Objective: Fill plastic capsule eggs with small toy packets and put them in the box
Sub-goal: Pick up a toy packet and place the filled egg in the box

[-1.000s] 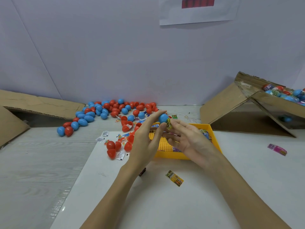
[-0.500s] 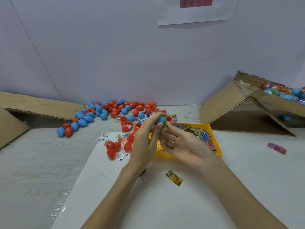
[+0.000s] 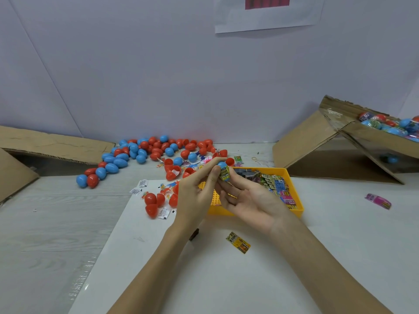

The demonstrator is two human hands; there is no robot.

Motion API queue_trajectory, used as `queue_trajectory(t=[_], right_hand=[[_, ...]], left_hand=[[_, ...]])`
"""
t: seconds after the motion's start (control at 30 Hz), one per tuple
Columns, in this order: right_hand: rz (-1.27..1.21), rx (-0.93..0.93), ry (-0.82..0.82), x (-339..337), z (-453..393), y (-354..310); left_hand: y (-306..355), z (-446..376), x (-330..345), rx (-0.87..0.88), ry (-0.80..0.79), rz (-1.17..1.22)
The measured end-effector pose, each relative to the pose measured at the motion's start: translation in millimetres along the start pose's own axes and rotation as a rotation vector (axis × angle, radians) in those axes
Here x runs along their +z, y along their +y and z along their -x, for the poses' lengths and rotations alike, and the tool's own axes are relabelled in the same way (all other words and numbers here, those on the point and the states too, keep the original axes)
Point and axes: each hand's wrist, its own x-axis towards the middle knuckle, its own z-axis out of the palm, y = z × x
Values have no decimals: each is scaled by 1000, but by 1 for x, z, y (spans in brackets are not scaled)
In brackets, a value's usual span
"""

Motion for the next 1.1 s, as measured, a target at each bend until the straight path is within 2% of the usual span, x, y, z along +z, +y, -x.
queue_trajectory(t=[0.27,0.37,0.5,0.63,1.1], right_hand=[[-15,-9,-54,4,0,0],[-15,-18,-30,6,0,1],[-41,-12,-7,6,-2,5],[-34,-24,19,5,-2,5],[95,-103,94,7,-2,3]], left_hand=[[3,-2,4,39,-66,-53],[6,-4,3,-65,-93,95],[12,1,5,-211,-25,267],[15,3,8,-193,-8,303],[10,4,12,-161,24,211]])
